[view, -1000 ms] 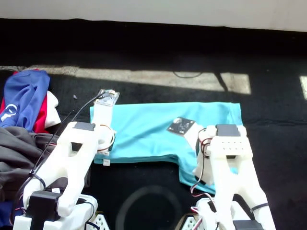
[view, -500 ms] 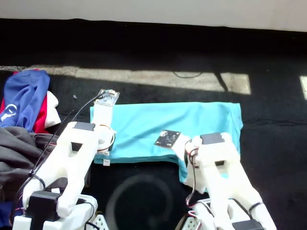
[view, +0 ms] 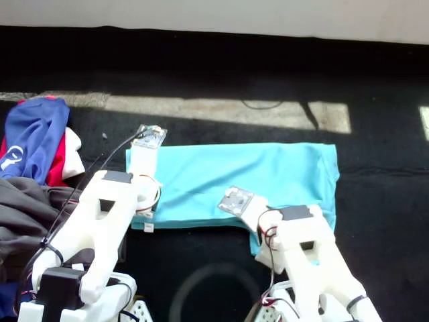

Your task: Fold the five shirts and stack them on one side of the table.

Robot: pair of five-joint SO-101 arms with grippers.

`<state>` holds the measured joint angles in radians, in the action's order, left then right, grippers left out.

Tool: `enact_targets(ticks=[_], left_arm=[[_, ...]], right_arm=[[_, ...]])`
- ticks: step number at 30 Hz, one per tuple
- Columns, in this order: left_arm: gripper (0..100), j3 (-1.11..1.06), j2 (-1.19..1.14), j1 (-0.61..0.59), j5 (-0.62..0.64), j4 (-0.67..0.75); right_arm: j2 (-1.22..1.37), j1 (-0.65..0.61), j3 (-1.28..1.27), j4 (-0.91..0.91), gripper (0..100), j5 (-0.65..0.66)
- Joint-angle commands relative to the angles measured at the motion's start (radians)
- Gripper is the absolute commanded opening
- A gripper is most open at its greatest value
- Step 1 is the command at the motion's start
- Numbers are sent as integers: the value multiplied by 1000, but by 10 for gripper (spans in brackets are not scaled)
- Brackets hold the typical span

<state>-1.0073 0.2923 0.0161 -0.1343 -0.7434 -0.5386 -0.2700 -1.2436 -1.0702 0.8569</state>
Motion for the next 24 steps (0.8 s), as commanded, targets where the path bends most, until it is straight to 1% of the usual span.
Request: enact_targets(ticks=[1,6,11,15,19,24], left_arm=[[8,-4,5,-4,-2,14],[8,-4,5,-4,-2,14],[8,-4,5,-4,-2,14],[8,-4,5,-4,-2,14],[8,-4,5,-4,-2,14],[8,-4,5,-4,-2,14]], right_arm=[[-4,-5,-44,18,5,-8],[-4,4,10,-33,5,-6],[5,94,252,-145,5,3],[8,177,429,-217,5,89],[18,205,507,-205,5,118],[185,216,588,-73,5,120]])
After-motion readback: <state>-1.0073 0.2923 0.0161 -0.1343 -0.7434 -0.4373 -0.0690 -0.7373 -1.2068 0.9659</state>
